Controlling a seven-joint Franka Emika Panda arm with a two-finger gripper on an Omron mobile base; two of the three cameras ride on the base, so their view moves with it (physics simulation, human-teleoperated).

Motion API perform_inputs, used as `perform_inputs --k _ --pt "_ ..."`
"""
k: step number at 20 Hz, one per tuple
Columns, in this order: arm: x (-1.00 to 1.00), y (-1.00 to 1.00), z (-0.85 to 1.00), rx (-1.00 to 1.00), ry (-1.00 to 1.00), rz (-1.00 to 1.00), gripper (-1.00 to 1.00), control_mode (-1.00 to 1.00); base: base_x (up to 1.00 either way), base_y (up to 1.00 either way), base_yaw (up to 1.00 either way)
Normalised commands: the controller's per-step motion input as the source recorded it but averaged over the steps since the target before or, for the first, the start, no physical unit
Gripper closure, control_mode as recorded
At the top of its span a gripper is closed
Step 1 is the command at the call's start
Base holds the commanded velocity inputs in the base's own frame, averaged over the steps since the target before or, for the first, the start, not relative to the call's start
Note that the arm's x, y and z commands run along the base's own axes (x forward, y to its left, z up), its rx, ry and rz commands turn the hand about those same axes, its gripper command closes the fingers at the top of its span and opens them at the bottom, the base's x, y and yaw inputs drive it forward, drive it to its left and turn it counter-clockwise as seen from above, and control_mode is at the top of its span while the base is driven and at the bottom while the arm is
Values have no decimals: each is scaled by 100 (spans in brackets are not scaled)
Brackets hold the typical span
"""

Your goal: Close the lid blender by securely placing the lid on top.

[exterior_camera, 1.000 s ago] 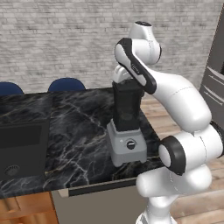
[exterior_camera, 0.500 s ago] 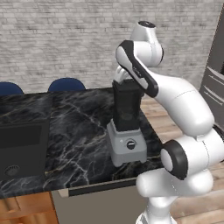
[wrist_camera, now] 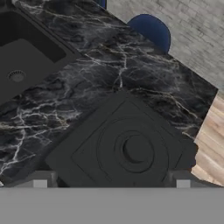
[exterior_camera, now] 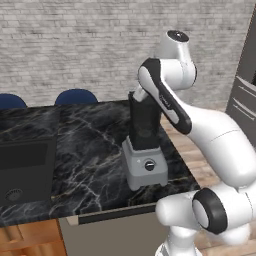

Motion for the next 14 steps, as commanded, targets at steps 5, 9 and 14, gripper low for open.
perform_inputs --k 5,9,14 --pt "-85 0 13 2 -7 0 -100 -100 0 0 0" --pt "-78 0 32 0 -7 0 -100 -100 0 0 0" --pt "-72 0 28 0 -7 0 -100 -100 0 0 0"
